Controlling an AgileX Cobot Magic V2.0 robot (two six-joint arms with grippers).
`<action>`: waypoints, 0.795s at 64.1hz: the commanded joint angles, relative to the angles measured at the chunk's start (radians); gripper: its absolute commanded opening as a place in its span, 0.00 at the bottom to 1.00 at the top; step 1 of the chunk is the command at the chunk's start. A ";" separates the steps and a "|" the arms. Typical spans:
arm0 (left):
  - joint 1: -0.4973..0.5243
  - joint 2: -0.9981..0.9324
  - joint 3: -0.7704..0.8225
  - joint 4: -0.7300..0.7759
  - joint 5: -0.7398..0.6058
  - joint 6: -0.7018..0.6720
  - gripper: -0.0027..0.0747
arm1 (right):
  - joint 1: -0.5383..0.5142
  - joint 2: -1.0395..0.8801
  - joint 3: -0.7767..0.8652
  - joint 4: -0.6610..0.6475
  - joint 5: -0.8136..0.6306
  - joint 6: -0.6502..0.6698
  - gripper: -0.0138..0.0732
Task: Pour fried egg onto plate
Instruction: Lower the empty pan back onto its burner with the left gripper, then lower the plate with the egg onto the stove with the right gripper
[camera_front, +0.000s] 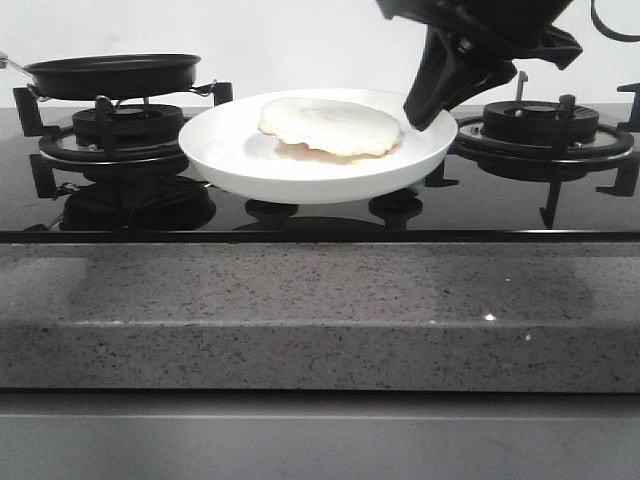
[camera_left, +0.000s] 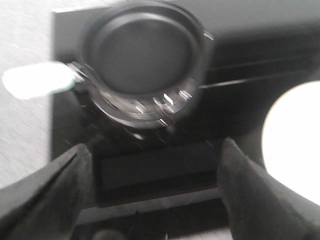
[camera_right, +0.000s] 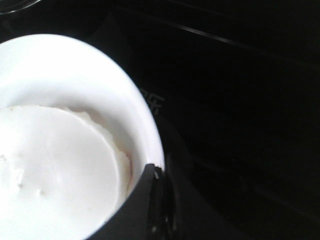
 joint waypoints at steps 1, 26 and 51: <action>-0.044 -0.116 0.082 0.028 -0.118 -0.054 0.69 | -0.002 -0.048 -0.027 0.017 -0.048 -0.008 0.08; -0.058 -0.367 0.401 -0.028 -0.235 -0.055 0.67 | -0.002 -0.048 -0.028 0.017 -0.038 -0.008 0.08; -0.058 -0.386 0.417 -0.028 -0.236 -0.055 0.67 | -0.096 0.011 -0.314 0.022 0.126 -0.007 0.08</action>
